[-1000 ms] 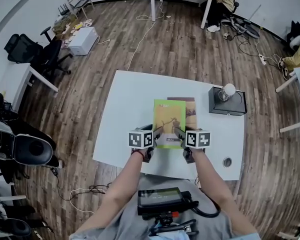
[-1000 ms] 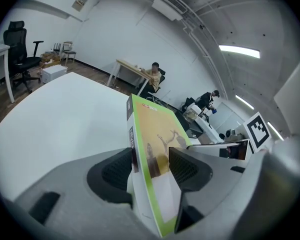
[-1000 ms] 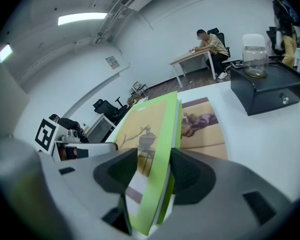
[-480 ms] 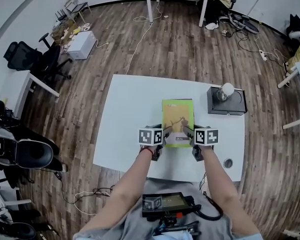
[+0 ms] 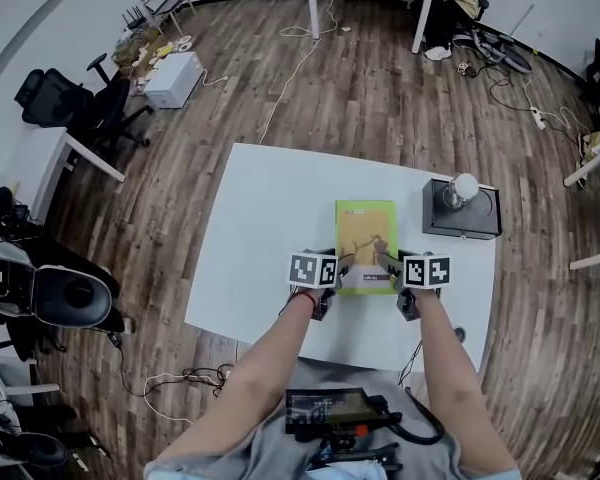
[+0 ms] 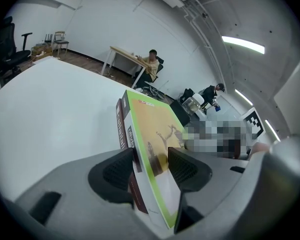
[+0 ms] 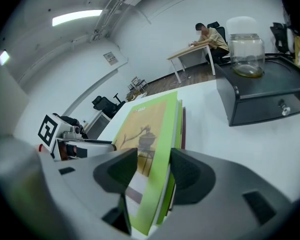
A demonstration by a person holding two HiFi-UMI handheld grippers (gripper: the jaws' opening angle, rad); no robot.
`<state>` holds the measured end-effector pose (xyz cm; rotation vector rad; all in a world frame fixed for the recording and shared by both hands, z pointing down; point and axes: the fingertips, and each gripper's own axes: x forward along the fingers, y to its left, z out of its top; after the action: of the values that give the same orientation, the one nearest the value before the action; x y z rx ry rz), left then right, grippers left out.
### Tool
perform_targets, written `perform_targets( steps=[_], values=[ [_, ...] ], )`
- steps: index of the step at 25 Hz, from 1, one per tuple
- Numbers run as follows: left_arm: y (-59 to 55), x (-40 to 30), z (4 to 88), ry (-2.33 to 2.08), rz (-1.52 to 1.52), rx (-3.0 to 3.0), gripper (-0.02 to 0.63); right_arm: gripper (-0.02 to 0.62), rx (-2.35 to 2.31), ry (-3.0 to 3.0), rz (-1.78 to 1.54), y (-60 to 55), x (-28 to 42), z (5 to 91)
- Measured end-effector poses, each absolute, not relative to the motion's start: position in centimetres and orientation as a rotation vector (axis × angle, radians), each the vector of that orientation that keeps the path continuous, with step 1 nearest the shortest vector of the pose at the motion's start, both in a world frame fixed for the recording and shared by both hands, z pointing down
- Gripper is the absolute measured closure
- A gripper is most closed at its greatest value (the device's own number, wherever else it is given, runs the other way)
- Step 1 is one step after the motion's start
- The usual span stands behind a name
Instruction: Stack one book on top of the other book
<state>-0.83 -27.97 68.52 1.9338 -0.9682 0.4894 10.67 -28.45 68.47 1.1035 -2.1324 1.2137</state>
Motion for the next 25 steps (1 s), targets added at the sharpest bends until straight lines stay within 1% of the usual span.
perform_targets(
  steps=[19,25],
  values=[
    [-28.9,-1.9,69.0,-0.977,0.496,1.940,0.373,0.400,1.110,-2.162,1.194,-29.2,9.5,68.8],
    [-28.8,-1.9,68.5,-1.023,0.580,1.995,0.373,0.397,1.133,-2.148,1.118,-29.1,9.5,68.5]
  ],
)
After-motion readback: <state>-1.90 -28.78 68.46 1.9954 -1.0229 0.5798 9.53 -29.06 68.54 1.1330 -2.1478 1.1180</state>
